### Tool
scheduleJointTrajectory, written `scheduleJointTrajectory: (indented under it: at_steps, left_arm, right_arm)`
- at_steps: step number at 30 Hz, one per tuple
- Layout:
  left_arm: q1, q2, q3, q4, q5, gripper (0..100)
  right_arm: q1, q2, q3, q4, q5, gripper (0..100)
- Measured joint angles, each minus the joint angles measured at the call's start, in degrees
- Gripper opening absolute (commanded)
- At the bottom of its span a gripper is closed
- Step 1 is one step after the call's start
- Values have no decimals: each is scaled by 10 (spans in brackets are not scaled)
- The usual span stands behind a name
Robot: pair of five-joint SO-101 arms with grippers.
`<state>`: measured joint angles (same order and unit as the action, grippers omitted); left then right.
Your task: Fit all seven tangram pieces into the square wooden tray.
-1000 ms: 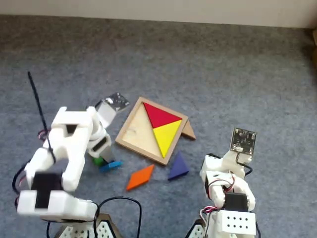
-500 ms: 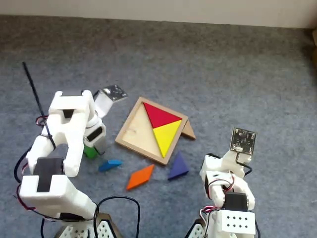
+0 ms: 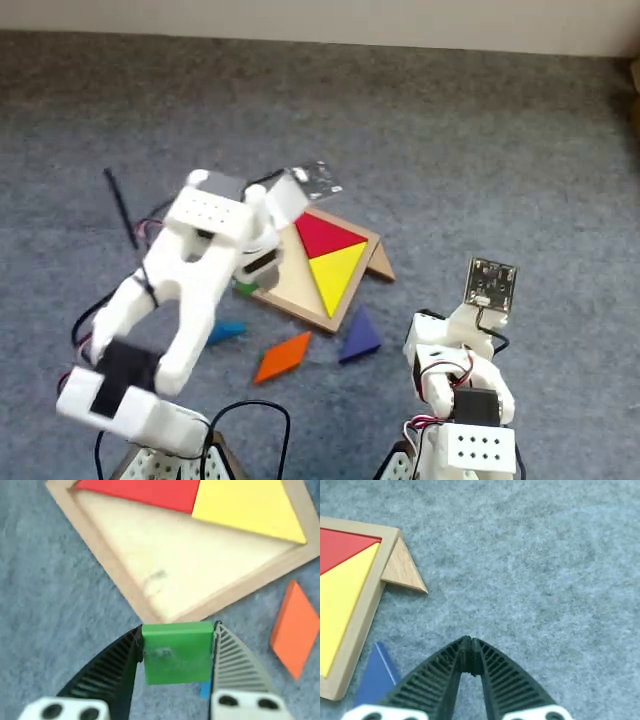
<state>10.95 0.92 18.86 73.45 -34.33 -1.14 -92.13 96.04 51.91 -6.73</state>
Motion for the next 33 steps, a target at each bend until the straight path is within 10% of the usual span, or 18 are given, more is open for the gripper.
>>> scheduleJointTrajectory:
  at_steps: [16, 33]
  left_arm:
    - [65, 268, -274, 42, 4, 224]
    - [69, 248, -374, 188, 40, 252]
  right_arm:
    - [0, 0, 0, 0, 0, 12]
    - [0, 0, 0, 0, 0, 12]
